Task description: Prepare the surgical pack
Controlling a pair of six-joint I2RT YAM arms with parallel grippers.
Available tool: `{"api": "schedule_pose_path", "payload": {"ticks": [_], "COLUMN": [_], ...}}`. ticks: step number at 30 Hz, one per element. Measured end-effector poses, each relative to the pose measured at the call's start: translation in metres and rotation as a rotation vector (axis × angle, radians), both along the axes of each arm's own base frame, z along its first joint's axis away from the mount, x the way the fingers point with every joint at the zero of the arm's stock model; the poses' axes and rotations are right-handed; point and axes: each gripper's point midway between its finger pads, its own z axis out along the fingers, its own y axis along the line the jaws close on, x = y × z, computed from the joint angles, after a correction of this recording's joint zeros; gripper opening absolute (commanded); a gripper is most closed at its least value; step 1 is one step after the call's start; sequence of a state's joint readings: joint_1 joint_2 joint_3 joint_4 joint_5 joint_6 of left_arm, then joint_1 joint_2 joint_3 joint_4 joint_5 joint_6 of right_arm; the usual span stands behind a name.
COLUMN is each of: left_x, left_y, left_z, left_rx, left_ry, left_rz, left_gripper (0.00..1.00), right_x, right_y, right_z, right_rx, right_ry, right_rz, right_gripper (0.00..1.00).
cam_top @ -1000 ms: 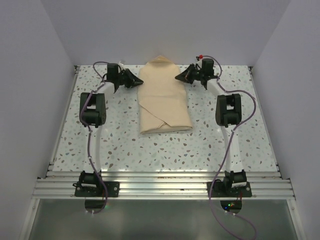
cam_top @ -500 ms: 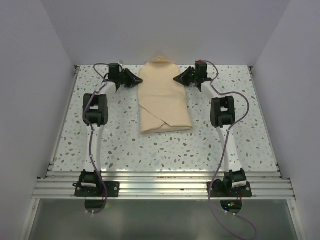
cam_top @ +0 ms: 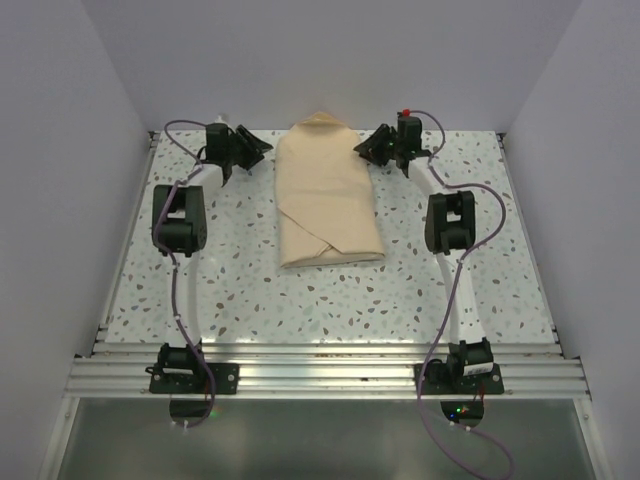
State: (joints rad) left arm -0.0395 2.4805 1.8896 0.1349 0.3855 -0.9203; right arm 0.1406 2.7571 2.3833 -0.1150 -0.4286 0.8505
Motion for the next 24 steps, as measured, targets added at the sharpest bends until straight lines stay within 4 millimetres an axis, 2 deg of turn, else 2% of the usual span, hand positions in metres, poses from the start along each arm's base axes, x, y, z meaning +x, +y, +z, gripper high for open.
{"api": "schedule_pose_path", "payload": {"ticks": [1,2,5,9,14,17,24], "left_x": [0.002,0.004,0.007,0.013,0.017,0.019,0.021], "left_y": [0.001,0.000,-0.003,-0.014,-0.028,-0.034,-0.037], "left_z": [0.001,0.002,-0.005,-0.021,-0.020,-0.020,-0.021], "left_rx": [0.001,0.002,0.008,0.014,0.022,0.025,0.023], "left_ry": [-0.010,-0.018,-0.023,-0.023,-0.058,-0.075,-0.093], "left_rz": [0.006,0.010,0.017,0.012,0.003,0.003,0.005], "left_gripper": [0.54,0.54,0.56,0.57,0.57,0.57,0.56], "right_x": [0.001,0.001,0.002,0.005,0.015,0.017,0.034], "right_y": [-0.001,-0.002,-0.004,-0.006,-0.010,-0.014,-0.017], "right_z": [0.002,0.003,0.003,0.008,0.014,0.007,0.005], "right_rx": [-0.005,-0.011,-0.021,-0.035,-0.051,-0.065,-0.063], "right_ry": [-0.007,-0.015,-0.030,-0.057,-0.102,-0.107,-0.173], "right_rz": [0.002,0.006,0.014,0.023,0.025,0.018,-0.002], "right_gripper": [0.46,0.55,0.64,0.67,0.67,0.71,0.67]}}
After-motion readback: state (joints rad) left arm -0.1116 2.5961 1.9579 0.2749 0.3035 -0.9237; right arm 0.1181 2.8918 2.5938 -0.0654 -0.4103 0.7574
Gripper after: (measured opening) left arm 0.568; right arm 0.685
